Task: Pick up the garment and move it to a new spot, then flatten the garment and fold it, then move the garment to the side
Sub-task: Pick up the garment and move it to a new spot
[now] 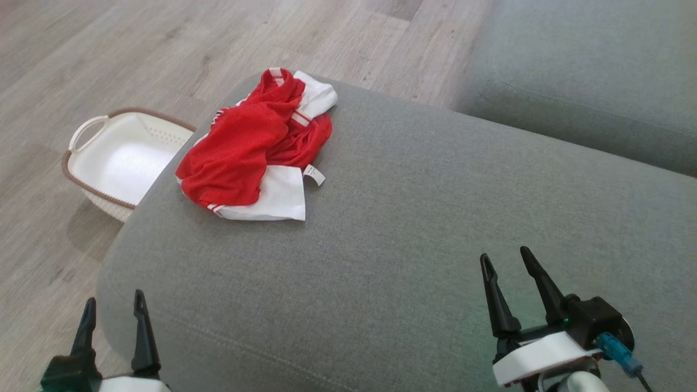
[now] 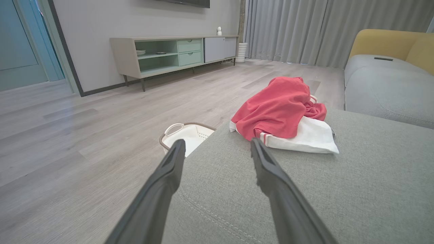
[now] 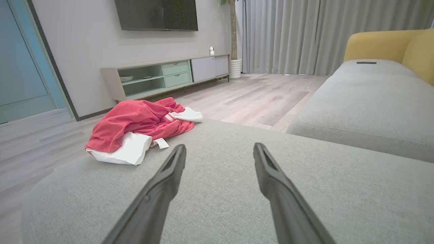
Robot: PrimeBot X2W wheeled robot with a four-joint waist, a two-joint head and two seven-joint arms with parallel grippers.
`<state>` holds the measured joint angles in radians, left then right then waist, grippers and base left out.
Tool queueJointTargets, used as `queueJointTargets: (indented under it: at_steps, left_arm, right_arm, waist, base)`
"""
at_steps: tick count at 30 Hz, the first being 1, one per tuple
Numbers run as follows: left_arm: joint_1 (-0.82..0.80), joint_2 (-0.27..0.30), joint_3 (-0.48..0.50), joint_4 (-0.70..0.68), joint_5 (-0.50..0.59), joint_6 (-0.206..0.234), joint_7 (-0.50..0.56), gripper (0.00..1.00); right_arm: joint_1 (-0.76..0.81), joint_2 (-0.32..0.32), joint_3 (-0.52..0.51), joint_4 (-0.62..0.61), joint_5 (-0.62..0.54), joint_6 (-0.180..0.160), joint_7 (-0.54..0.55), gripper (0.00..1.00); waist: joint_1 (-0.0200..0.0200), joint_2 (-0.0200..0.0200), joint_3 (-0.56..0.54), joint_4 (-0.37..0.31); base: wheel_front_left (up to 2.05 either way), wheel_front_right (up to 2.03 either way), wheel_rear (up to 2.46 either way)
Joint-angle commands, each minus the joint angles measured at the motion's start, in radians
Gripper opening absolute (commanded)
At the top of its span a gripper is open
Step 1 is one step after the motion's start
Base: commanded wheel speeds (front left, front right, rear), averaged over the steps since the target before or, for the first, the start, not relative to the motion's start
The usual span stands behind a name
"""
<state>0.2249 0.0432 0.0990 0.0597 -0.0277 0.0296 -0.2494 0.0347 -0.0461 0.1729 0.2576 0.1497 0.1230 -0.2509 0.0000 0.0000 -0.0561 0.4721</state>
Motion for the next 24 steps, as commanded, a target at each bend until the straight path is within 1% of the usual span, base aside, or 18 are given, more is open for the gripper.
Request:
queueJointTargets:
  at_steps: [1,5,7,9,12,15,18,21,24]
  left_arm:
    - [-0.040,0.008,0.033,-0.042,0.008,0.003,-0.012,1.00]
    - [-0.043,0.008,0.038,-0.059,0.001,0.002,-0.012,1.00]
    - [-0.061,0.014,0.036,-0.069,0.002,-0.010,-0.012,1.00]
    - [-0.138,0.043,0.032,-0.100,0.013,-0.028,-0.012,1.00]
    - [-0.266,0.083,0.022,-0.123,0.022,-0.051,-0.012,1.00]
    - [-0.422,0.127,0.003,-0.095,0.025,-0.083,-0.012,1.00]
    - [-0.592,0.171,-0.015,0.013,0.009,-0.114,-0.012,1.00]
    - [-0.768,0.214,-0.051,0.209,-0.016,-0.142,0.000,1.00]
    - [-0.940,0.227,-0.088,0.392,-0.061,-0.154,0.054,1.00]
  right_arm:
    - [-0.032,-0.004,0.022,-0.026,0.001,0.008,-0.011,1.00]
    - [-0.035,-0.004,0.026,-0.025,-0.004,0.008,-0.011,1.00]
    - [-0.036,-0.004,0.025,-0.024,-0.015,0.008,-0.011,1.00]
    - [-0.044,-0.007,0.017,-0.023,-0.047,0.008,-0.011,1.00]
    - [-0.061,-0.033,0.011,-0.027,-0.066,0.008,-0.011,1.00]
    - [-0.079,-0.064,0.007,-0.034,-0.075,0.008,-0.011,1.00]
    - [-0.093,-0.101,0.012,-0.040,-0.081,0.008,-0.011,1.00]
    - [-0.111,-0.139,0.002,-0.051,-0.084,0.008,-0.011,1.00]
    - [-0.133,-0.176,-0.009,-0.064,-0.086,0.008,-0.011,1.00]
  waist:
    - [0.0000,0.0000,0.009,0.007]
    - [0.0000,0.0000,0.025,0.016]
    - [0.0000,0.0000,0.044,0.016]
    - [0.0000,0.0000,0.088,0.009]
    - [0.0000,0.0000,0.142,-0.006]
    - [0.0000,0.0000,0.194,-0.023]
    - [0.0000,0.0000,0.245,-0.044]
    - [0.0000,0.0000,0.299,-0.066]
    - [0.0000,0.0000,0.349,-0.090]
  base:
    - [0.00,0.00,0.00]
    - [0.00,0.00,0.00]
    - [0.00,0.00,0.00]
    - [0.00,0.00,0.00]
    - [0.00,0.00,0.00]
    - [0.00,0.00,0.00]
    - [0.00,0.00,0.00]
    - [0.00,0.00,0.00]
    - [0.00,0.00,0.00]
